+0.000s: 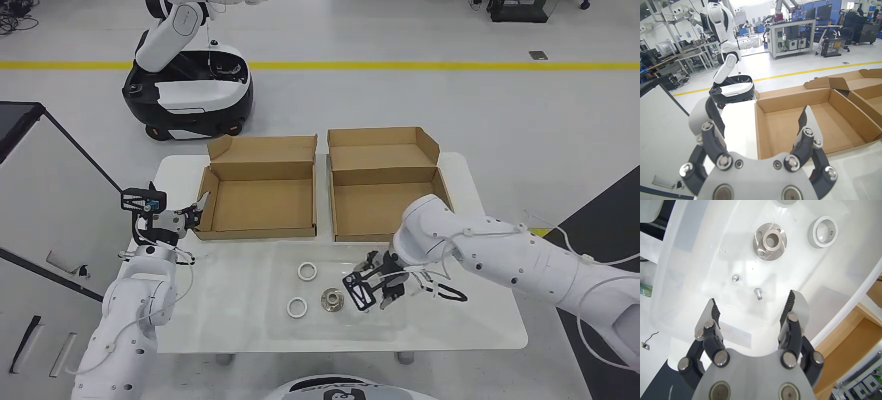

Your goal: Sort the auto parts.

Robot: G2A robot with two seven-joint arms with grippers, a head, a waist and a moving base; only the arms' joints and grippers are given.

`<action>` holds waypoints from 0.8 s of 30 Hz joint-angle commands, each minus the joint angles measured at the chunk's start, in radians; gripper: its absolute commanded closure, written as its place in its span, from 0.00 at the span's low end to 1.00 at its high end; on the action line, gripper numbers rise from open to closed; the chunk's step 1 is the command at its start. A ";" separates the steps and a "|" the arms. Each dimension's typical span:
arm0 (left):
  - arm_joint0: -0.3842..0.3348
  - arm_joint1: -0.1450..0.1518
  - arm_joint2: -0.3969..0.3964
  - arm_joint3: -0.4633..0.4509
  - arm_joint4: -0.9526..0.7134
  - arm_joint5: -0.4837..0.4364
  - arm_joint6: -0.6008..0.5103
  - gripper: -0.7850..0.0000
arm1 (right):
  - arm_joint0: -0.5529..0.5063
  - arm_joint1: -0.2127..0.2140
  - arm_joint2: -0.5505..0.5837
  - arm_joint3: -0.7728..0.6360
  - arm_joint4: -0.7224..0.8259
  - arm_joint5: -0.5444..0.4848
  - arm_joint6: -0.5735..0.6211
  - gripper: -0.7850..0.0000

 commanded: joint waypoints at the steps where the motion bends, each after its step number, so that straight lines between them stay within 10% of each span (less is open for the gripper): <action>1: 0.000 0.000 0.000 0.000 0.000 0.000 0.000 0.00 | 0.000 0.001 0.000 0.002 0.000 0.000 0.000 0.29; 24: 0.000 0.000 0.000 0.000 0.000 0.000 0.000 0.00 | -0.004 -0.021 0.000 0.048 0.013 0.000 0.000 0.51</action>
